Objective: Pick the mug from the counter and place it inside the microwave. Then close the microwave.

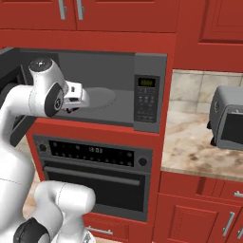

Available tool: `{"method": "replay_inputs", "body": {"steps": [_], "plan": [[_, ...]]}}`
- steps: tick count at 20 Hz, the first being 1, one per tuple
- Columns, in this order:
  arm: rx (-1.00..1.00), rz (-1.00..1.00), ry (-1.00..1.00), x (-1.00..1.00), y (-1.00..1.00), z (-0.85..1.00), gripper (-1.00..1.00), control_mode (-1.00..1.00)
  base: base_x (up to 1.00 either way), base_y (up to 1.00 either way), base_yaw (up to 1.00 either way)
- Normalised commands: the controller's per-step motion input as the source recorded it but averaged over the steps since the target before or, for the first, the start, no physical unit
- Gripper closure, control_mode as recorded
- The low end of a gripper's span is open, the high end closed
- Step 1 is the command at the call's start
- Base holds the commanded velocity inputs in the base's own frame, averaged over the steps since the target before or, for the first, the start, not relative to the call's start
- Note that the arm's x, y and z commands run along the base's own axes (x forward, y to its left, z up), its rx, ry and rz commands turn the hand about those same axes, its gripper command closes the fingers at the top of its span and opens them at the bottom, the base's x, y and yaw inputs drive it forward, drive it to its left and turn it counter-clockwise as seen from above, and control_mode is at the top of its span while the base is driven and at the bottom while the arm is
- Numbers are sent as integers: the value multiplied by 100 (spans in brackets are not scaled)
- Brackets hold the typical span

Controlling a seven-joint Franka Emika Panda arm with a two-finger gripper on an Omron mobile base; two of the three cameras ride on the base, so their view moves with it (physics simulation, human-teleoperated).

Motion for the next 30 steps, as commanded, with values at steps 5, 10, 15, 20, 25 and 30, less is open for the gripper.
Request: {"method": "replay_inputs", "body": {"steps": [5, 10, 15, 20, 25, 30], "plan": [[0, 0, 3, 21, 15, -19, 100, -100, 0, 0, 0], [0, -3, 2, 30, 11, -12, 100, -100, 0, 0, 0], [0, -5, 3, 48, 0, -1, 100, -100, 0, 0, 0], [0, -9, 2, 50, -1, 0, 100, -100, 0, 0, 0], [0, -10, 0, 46, 0, -4, 100, -100, 0, 0, 0], [0, 0, 0, 12, 1, -26, 100, -100, 0, 0, 0]]}}
